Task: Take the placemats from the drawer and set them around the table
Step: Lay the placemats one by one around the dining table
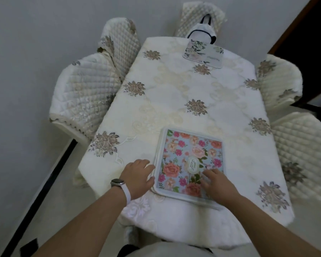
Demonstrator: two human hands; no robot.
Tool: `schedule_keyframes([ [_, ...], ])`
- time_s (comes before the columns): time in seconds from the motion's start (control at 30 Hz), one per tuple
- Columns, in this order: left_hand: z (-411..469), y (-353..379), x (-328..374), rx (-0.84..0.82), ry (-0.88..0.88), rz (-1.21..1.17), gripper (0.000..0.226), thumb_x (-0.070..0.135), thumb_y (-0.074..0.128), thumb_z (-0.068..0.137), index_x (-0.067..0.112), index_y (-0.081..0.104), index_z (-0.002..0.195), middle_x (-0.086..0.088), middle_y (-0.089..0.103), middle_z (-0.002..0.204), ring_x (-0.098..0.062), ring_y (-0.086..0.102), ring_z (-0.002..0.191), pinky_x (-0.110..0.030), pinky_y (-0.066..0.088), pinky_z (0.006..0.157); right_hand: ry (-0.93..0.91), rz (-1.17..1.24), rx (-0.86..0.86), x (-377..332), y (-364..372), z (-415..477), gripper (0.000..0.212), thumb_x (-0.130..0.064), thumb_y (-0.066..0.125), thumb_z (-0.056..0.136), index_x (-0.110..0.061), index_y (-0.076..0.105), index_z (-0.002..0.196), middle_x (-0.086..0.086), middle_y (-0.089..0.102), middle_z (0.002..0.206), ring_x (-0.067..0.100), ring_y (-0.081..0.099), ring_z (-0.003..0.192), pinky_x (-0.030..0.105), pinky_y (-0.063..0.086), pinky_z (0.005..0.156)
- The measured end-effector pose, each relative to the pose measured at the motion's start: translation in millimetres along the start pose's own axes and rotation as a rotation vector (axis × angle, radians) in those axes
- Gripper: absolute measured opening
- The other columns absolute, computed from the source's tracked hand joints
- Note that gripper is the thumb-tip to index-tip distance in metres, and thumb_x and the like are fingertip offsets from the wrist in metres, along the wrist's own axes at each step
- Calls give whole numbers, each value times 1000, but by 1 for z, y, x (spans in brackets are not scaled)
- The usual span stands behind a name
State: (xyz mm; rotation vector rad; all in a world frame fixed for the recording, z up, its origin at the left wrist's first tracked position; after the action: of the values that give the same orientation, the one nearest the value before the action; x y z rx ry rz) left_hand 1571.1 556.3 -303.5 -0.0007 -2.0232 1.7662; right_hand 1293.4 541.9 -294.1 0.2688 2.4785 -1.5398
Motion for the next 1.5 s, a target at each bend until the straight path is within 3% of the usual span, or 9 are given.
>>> schedule_keyframes([
  [0.1,14,10,-3,-61,-23,-125,48,45,46,81,19,66,117,-5,64,118,-28,62,104,-42,52,81,157,117,35,15,-3,-4,43,-42,55,96,-22,57,133,3,56,127,24,56,117,35,46,95],
  [0.3,40,36,-11,-232,-332,-613,51,31,59,92,18,46,139,-4,46,140,-20,45,126,-34,37,106,384,283,81,56,-5,-13,51,-37,56,95,-16,43,140,12,48,132,31,55,114,40,48,91],
  [0.53,65,50,-16,-209,-608,-843,53,40,61,86,21,49,134,3,53,129,-19,55,116,-43,47,100,439,527,156,68,-8,13,52,-31,57,94,-9,44,140,14,58,129,28,62,105,34,51,77],
  [0.67,85,96,-45,-203,-631,-838,49,53,60,70,27,64,112,-2,66,113,-17,68,91,-43,59,78,458,638,217,77,-14,26,57,-31,60,93,-8,43,143,12,61,127,25,64,96,41,58,76],
  [0.83,92,100,-48,-149,-712,-824,60,61,61,67,23,60,114,-4,62,111,-20,67,89,-44,59,77,477,771,276,82,-18,34,32,-22,57,92,-20,54,124,-7,62,91,12,63,76,32,53,59],
  [1.03,88,45,-16,-36,-811,-946,29,25,72,85,20,50,104,7,58,93,-16,59,83,-39,53,82,512,824,177,79,-4,44,16,-16,54,90,-17,56,106,2,65,94,21,64,81,35,55,55],
  [1.27,81,28,-21,74,-771,-953,28,18,77,81,21,52,94,-3,65,96,-21,66,83,-41,56,74,478,899,128,63,2,36,21,-12,55,89,-17,57,110,2,67,100,22,66,87,29,52,49],
  [1.4,73,26,-14,12,-738,-1055,20,22,74,84,20,58,95,-3,71,95,-18,69,82,-30,53,65,453,907,154,54,-4,26,21,-10,56,89,-17,58,108,3,68,100,19,67,86,30,55,61],
  [1.5,67,25,-10,-22,-693,-1123,19,24,73,86,19,61,100,-4,73,98,-20,71,83,-35,57,69,433,894,177,46,-12,15,21,-10,55,89,-17,59,108,1,69,98,19,68,85,31,56,65],
])
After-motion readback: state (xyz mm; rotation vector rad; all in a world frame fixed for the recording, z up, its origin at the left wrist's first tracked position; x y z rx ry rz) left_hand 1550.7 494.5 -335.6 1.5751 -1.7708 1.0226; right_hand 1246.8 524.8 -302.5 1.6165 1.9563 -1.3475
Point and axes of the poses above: each hand's wrist, its own z-axis towards the middle knuckle, its own y-axis out of the palm, x = y × z, the point moved 7 cm from there along z, towards the middle knuckle
